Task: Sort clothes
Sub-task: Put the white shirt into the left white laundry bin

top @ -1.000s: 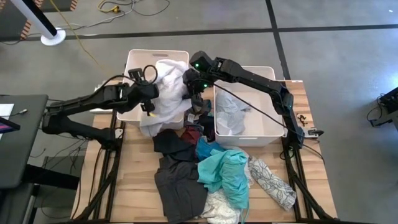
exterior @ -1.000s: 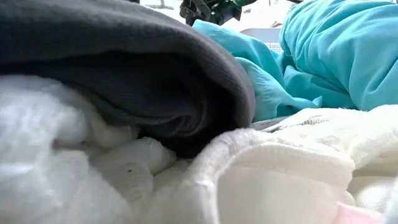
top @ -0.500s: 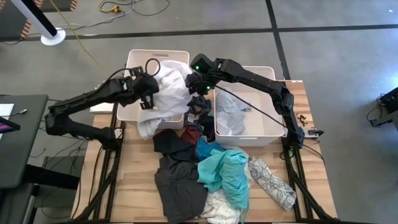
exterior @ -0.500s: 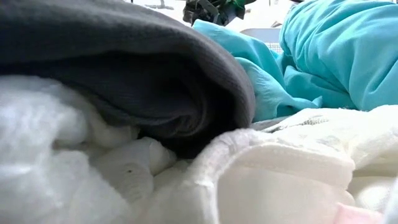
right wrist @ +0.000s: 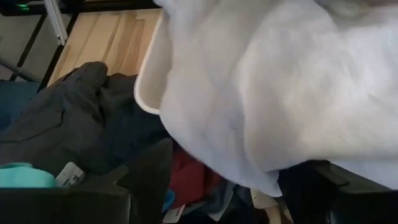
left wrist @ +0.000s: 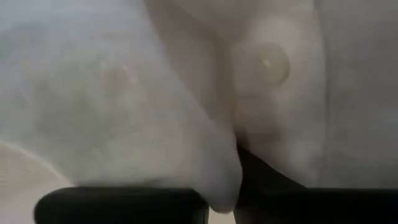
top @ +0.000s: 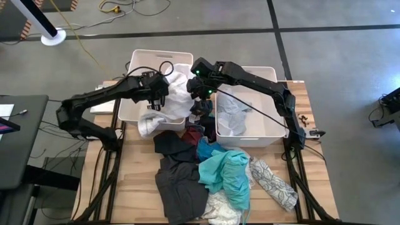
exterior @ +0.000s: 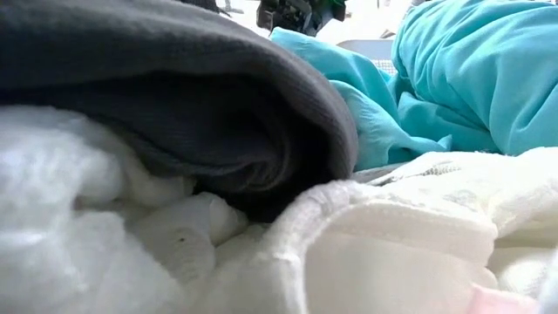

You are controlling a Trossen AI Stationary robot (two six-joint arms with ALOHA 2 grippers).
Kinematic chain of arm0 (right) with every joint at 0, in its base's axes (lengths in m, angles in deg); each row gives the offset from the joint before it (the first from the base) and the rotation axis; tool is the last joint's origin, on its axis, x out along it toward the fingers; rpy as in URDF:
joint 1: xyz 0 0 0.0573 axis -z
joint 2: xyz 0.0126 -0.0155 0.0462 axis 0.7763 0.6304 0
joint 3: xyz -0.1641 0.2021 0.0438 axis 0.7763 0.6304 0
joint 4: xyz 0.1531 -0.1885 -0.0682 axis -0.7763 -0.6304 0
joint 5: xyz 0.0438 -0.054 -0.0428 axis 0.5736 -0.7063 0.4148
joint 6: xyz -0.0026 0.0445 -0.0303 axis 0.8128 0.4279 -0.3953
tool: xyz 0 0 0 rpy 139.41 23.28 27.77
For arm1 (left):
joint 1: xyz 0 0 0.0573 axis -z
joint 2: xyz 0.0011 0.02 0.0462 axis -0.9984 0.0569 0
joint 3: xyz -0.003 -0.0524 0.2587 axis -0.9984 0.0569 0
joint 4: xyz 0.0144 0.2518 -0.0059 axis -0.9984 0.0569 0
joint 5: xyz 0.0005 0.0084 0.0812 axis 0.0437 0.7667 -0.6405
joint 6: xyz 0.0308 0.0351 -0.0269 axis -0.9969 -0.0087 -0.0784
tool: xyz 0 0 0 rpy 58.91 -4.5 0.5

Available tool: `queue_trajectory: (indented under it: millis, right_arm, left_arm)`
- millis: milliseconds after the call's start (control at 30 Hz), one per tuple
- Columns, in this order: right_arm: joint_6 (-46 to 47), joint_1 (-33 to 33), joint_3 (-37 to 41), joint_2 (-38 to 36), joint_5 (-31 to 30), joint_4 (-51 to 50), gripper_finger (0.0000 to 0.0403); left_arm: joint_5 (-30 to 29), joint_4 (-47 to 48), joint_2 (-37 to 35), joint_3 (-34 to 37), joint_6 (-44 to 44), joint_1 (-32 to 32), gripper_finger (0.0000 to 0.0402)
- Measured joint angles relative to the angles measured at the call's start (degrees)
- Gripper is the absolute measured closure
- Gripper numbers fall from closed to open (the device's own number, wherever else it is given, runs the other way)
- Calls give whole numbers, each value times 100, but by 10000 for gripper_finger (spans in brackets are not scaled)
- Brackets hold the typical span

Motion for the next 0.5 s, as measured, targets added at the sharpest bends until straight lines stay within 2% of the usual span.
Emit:
queue_trajectory:
  millis: [133, 333, 500]
  right_arm:
    - [-17, -98, 2, -164, -30, -24, 117]
    - [-77, -234, 2, -522, -129, -108, 117]
    - [-165, -389, 2, -788, -129, -218, 117]
  left_arm:
    - [124, 0, 160, 0, -42, -180, 352]
    - [911, -21, 157, 0, -32, -462, 349]
    - [1235, -15, 155, 0, -21, -617, 349]
